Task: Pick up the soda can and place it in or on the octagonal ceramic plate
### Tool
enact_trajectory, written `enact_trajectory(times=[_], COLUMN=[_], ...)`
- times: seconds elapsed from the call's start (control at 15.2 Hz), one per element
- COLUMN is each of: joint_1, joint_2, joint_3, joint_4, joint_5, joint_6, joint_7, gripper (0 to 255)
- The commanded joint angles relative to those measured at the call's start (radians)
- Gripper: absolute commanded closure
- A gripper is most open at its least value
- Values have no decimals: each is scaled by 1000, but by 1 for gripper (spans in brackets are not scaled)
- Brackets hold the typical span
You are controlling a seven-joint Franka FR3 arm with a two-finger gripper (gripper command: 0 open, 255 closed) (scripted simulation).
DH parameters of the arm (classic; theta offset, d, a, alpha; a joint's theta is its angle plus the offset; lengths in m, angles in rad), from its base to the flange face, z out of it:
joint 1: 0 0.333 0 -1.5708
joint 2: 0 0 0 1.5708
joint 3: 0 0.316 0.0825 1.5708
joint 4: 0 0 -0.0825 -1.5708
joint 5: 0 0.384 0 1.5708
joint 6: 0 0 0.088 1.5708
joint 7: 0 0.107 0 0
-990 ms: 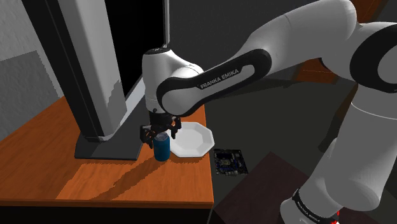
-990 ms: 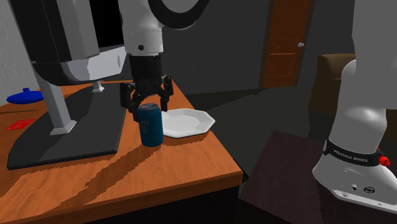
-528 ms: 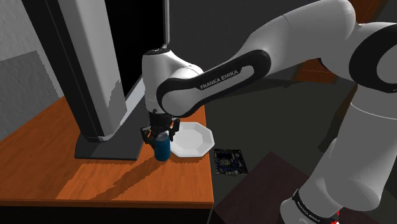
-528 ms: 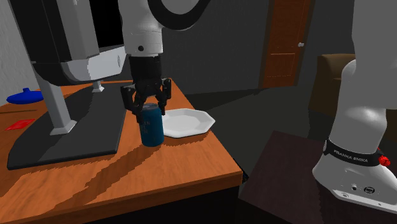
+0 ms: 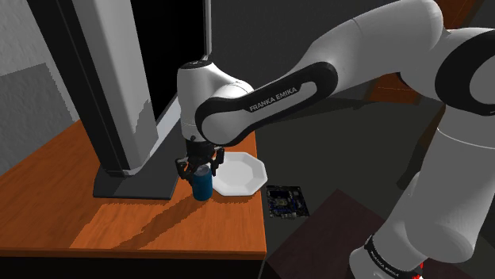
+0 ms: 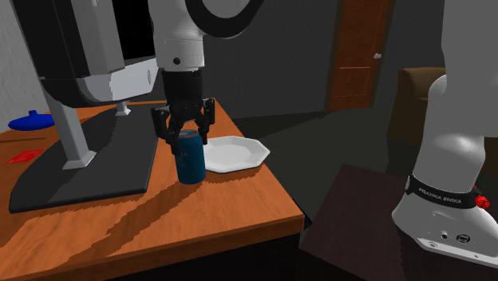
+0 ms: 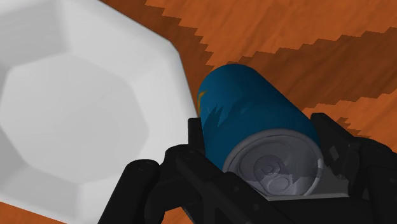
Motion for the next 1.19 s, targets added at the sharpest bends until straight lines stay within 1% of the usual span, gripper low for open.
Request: enact_trajectory(times=[0.0,1.06,1.12], joint_1=[0,-7,-7], joint_2=[0,-70,-71], joint_3=[0,7,7], joint_4=[0,136,137], joint_5=[0,40,41], joint_6=[0,-198,-200], joint_7=[0,-27,-27], gripper=[255,255,255])
